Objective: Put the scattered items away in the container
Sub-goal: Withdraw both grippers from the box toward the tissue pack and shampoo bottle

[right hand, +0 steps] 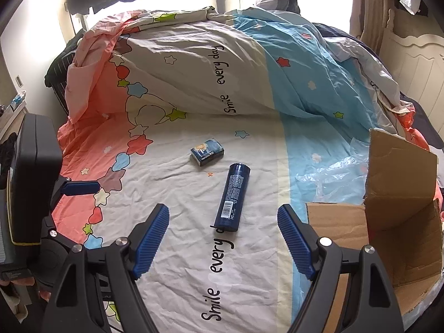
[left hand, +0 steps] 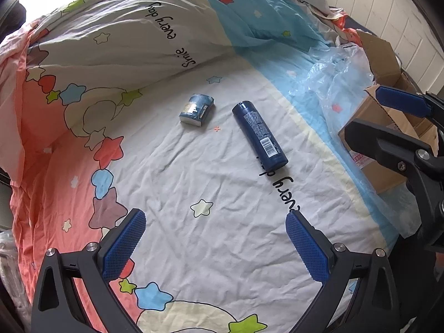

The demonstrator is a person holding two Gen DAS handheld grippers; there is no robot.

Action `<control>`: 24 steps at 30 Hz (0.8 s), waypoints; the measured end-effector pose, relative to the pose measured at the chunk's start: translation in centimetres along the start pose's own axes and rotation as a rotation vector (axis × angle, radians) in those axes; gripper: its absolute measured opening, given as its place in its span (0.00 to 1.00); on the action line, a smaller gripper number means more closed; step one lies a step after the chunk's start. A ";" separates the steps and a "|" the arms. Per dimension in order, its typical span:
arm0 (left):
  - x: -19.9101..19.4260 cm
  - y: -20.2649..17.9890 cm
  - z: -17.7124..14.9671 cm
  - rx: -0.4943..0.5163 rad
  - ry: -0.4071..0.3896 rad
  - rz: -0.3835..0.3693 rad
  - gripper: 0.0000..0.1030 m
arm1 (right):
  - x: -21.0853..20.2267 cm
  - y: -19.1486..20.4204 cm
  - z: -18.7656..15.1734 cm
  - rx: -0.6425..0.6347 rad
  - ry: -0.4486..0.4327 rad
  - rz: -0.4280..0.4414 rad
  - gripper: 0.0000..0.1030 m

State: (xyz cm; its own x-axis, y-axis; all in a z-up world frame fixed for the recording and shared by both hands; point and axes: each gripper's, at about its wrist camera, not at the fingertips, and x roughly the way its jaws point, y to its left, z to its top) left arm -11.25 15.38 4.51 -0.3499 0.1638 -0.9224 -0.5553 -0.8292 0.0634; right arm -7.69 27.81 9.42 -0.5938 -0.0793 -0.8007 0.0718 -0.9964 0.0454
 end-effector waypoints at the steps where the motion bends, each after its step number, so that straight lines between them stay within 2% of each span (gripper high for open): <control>1: 0.4 0.1 0.1 0.004 0.004 -0.002 1.00 | 0.3 0.1 0.1 -0.004 0.002 0.000 0.75; 5: 1.8 0.4 0.5 0.024 0.010 -0.009 1.00 | 1.7 0.1 0.4 -0.005 0.020 -0.001 0.75; 16: 5.7 1.8 3.0 -0.012 0.027 -0.088 1.00 | 5.1 -0.1 1.4 0.003 0.045 0.028 0.76; 24: 7.8 2.1 5.5 0.069 0.021 -0.077 1.00 | 7.7 -0.9 1.9 0.020 0.077 0.036 0.76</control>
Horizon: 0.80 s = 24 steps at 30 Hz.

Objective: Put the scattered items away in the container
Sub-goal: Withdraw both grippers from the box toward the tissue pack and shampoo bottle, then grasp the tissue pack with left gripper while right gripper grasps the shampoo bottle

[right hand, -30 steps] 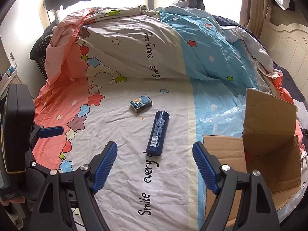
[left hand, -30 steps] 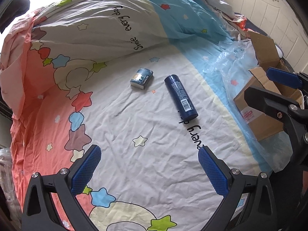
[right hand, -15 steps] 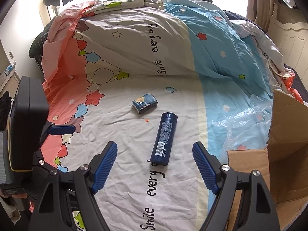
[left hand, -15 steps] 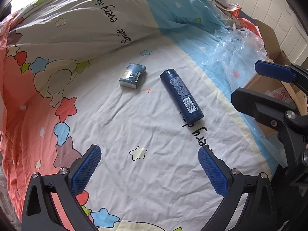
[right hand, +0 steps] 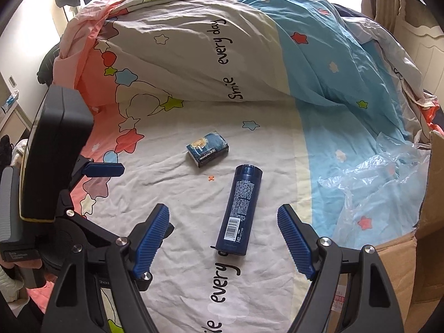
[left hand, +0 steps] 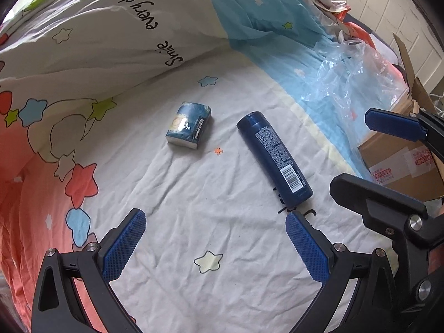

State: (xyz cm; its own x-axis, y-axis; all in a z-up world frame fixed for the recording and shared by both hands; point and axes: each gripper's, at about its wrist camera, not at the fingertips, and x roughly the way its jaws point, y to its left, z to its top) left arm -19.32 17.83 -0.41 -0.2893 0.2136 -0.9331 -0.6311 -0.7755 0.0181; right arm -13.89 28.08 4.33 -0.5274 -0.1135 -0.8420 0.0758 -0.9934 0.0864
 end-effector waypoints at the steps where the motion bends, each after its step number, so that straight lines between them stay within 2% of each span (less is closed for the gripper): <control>1: 0.3 0.0 0.3 0.017 0.001 0.006 1.00 | 0.3 -0.1 0.1 -0.002 0.004 -0.006 0.75; 7: 2.0 0.4 1.7 0.096 -0.004 0.051 1.00 | 1.9 -0.7 0.4 0.016 0.016 -0.017 0.76; 12: 3.4 2.1 3.0 0.094 -0.011 0.066 1.00 | 3.6 -1.0 0.4 0.025 0.033 -0.022 0.76; 20: 5.7 2.6 4.8 0.122 -0.013 0.064 1.00 | 5.6 -1.5 0.0 0.003 0.079 -0.029 0.75; 24: 6.8 2.2 5.5 0.149 -0.013 0.056 1.00 | 6.6 -2.4 0.1 0.041 0.112 -0.028 0.75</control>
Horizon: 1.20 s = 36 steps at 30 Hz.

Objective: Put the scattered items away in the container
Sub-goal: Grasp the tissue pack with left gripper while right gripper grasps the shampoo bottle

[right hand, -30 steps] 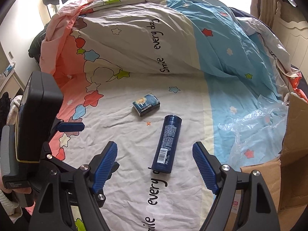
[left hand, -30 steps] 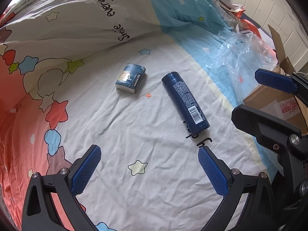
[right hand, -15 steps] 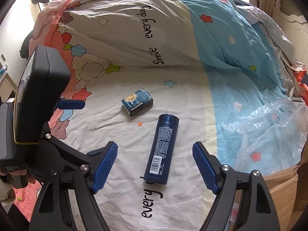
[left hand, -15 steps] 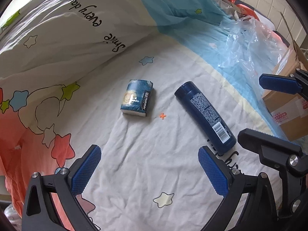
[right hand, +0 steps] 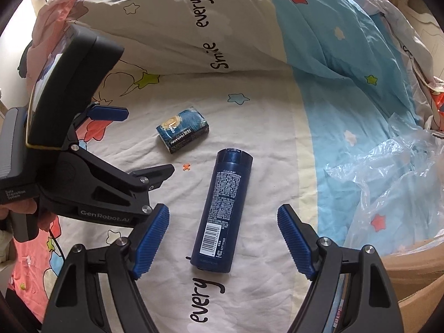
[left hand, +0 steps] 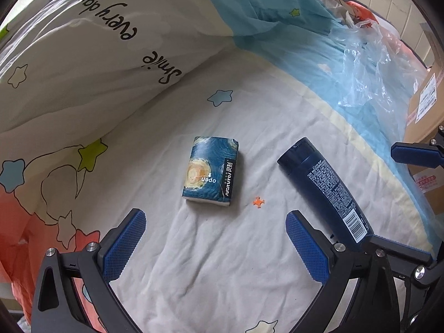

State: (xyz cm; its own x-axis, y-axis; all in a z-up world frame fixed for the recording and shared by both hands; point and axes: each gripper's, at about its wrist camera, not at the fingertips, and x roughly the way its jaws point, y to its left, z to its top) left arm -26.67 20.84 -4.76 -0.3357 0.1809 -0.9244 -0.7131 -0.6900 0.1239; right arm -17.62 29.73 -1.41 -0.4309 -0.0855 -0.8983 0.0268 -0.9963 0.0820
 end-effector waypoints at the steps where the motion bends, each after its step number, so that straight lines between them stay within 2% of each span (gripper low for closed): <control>1: 0.3 0.1 0.1 -0.005 0.002 -0.008 1.00 | 0.2 -0.2 0.0 0.007 0.002 0.000 0.75; 14: 3.1 0.8 0.7 0.028 0.028 -0.003 1.00 | 3.3 0.1 0.0 0.019 0.077 0.025 0.75; 18: 3.6 0.7 0.9 0.030 0.038 -0.017 1.00 | 3.8 0.3 0.0 -0.008 0.085 0.009 0.75; 21: 4.0 0.7 0.9 0.037 0.040 -0.020 1.00 | 4.2 -0.3 -0.1 0.027 0.102 0.041 0.74; 25: 4.5 1.3 1.3 0.000 0.040 -0.054 1.00 | 4.8 -0.4 -0.1 0.036 0.117 0.060 0.73; 29: 5.6 1.4 1.3 -0.001 0.059 -0.047 1.00 | 5.3 0.3 -0.1 0.011 0.122 0.064 0.72; 36: 6.2 2.2 1.5 -0.030 0.058 -0.088 1.00 | 5.9 0.4 -0.1 0.006 0.126 0.057 0.72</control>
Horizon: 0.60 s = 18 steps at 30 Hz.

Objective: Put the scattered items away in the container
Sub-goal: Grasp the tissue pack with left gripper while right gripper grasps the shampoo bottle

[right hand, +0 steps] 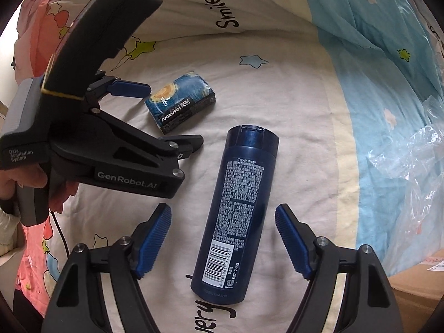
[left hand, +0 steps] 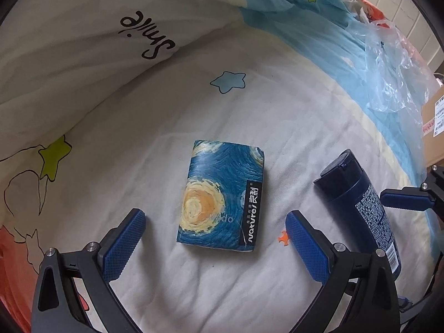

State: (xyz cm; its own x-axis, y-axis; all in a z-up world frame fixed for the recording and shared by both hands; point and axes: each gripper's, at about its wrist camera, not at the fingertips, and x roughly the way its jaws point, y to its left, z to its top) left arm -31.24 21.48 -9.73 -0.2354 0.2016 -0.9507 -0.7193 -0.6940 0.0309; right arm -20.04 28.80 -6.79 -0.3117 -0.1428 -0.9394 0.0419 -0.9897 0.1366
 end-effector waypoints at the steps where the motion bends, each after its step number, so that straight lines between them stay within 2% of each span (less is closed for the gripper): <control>1: 0.0 0.1 0.0 -0.005 -0.003 -0.002 1.00 | 0.0 -0.1 0.0 0.003 0.000 0.002 0.72; 8: 0.1 0.8 0.1 -0.064 -0.031 -0.030 1.00 | 0.5 -0.5 0.0 0.010 -0.008 -0.015 0.72; 11: 0.1 1.1 0.0 -0.063 -0.034 -0.028 0.99 | 0.8 -0.4 0.0 0.006 -0.004 -0.012 0.64; 13: -0.2 1.0 -0.2 -0.060 -0.035 -0.023 0.97 | 1.1 -0.1 0.0 -0.008 0.010 -0.012 0.54; 15: -0.4 1.1 -0.3 -0.060 -0.041 -0.023 0.89 | 1.2 -0.1 0.0 -0.008 0.015 -0.015 0.52; 16: -0.6 1.0 -0.4 -0.059 -0.042 -0.023 0.87 | 1.2 -0.1 0.0 -0.005 0.015 -0.016 0.47; 18: -1.0 1.0 -0.4 -0.054 -0.053 -0.022 0.68 | 1.2 -0.1 -0.1 0.000 0.015 -0.029 0.42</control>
State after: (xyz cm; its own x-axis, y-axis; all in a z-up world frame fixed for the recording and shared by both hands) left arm -31.44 20.28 -8.89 -0.2555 0.2527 -0.9332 -0.6885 -0.7252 -0.0079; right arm -20.35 28.77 -7.91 -0.2988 -0.1136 -0.9475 0.0328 -0.9935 0.1088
